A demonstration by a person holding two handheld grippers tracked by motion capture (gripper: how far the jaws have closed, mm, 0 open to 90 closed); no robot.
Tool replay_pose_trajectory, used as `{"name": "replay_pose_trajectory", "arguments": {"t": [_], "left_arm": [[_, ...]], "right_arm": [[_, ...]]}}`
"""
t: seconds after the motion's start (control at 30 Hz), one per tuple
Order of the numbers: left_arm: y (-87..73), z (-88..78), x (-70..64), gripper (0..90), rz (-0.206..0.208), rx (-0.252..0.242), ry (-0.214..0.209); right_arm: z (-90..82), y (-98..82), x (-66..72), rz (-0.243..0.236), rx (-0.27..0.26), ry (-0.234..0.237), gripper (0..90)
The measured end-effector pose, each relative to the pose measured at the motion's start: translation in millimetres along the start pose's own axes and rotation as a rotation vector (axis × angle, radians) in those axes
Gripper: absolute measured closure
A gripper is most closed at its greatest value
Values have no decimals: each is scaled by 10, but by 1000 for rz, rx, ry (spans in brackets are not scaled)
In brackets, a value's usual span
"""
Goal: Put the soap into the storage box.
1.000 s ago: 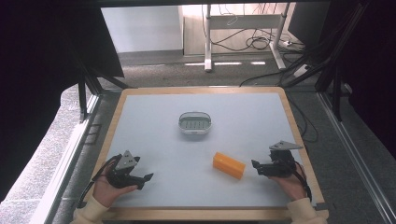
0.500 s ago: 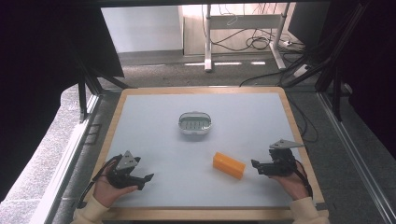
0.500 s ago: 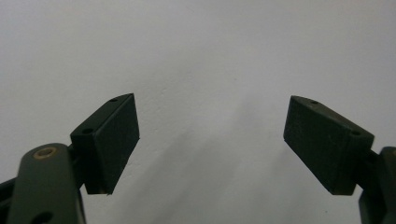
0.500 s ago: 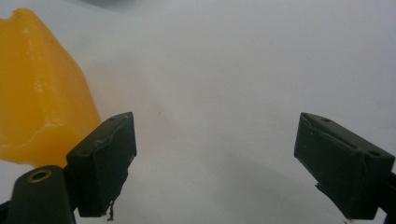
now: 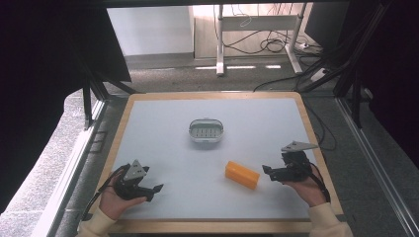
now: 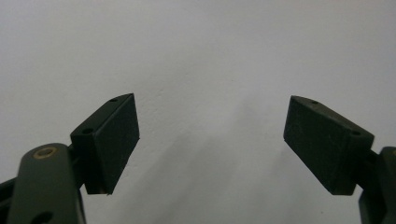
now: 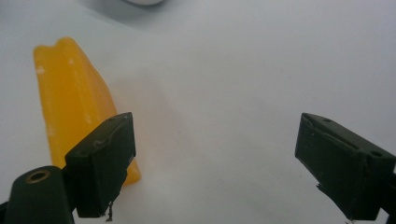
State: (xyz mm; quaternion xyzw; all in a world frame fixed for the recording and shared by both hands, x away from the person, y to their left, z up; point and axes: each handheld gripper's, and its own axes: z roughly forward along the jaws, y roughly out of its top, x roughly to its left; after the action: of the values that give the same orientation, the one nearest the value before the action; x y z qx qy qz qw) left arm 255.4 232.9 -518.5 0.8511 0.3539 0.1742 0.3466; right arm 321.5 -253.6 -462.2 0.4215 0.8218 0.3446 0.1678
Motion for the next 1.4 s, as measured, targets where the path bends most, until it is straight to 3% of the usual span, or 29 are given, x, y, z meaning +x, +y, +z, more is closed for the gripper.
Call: {"name": "replay_pose_trajectory", "arguments": {"t": [0.1,0.27,0.63,0.87,1.1,1.4], "left_arm": [[1,-15,9,183,0,-6,-2],[-4,-27,18,183,0,-11,-3],[7,-22,4,183,-8,-14,-1],[8,-24,-7,183,-6,-16,2],[8,-30,-3,183,-7,-18,2],[6,-35,0,183,-4,-17,3]], "right_arm": [[-43,87,65,-24,0,-12,118],[-87,220,178,-60,24,34,110],[-186,375,290,-97,12,67,161],[-201,426,357,-105,8,84,168],[-188,498,516,-154,34,113,185],[-128,557,581,-161,62,132,214]]}}
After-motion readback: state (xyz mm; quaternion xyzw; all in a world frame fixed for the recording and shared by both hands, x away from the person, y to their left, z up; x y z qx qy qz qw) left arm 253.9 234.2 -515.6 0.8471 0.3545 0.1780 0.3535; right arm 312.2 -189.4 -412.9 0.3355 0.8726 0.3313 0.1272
